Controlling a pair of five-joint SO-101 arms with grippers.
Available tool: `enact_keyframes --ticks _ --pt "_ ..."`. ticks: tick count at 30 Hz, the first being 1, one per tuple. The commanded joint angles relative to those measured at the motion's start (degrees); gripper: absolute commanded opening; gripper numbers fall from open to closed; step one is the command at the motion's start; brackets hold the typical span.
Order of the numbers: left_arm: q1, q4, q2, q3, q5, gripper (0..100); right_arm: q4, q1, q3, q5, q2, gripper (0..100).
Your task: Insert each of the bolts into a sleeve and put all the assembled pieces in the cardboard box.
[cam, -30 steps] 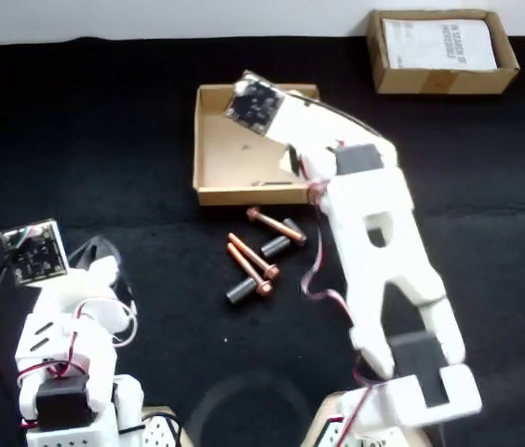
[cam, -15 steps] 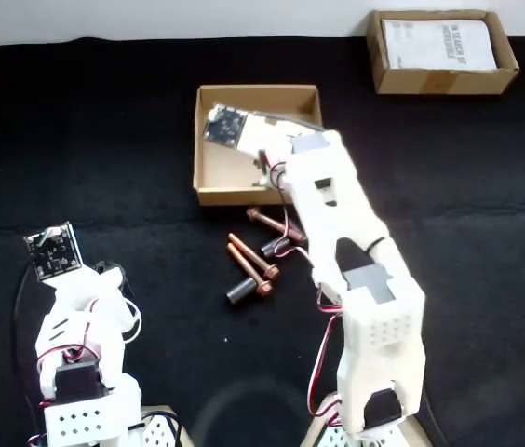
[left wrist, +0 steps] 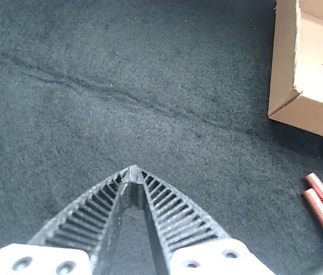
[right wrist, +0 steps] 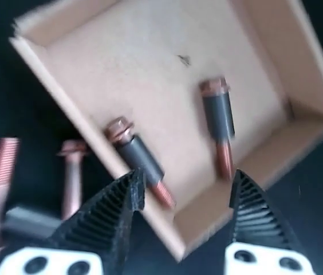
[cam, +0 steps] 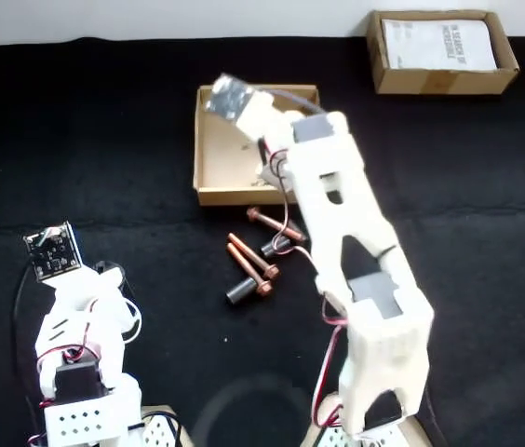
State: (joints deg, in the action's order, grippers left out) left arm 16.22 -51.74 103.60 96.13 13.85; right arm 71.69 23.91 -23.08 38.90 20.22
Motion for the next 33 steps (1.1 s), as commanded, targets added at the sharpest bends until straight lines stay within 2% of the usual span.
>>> enact_keyframes --ticks 1,7,12,16,20,24,29,33 --pt "0.22 1.05 0.48 1.01 -0.35 3 11.82 -0.4 -5.32 -9.85 -9.27 21.6" --pt "0.22 1.05 0.48 1.01 -0.35 3 28.7 1.36 -7.16 -21.19 -16.4 21.6" --pt "0.22 1.05 0.48 1.01 -0.35 3 29.41 0.48 0.31 -29.98 -23.87 21.6" --pt "0.22 1.05 0.48 1.01 -0.35 3 28.79 0.48 14.9 -30.86 -27.82 21.6" --pt "0.22 -0.09 0.48 1.01 -0.44 3 21.85 -1.1 26.68 -30.77 -27.82 21.6" --pt "0.22 -0.09 0.48 1.01 -0.44 3 9.36 -2.24 35.56 -30.15 -27.65 21.6" --pt "0.22 -0.09 0.48 1.01 -0.44 3 -4.26 -2.15 43.3 -24.53 -27.47 21.6" --pt "0.22 -0.09 0.48 1.01 -0.44 3 -6.64 -2.59 43.38 -23.21 -23.25 21.6"
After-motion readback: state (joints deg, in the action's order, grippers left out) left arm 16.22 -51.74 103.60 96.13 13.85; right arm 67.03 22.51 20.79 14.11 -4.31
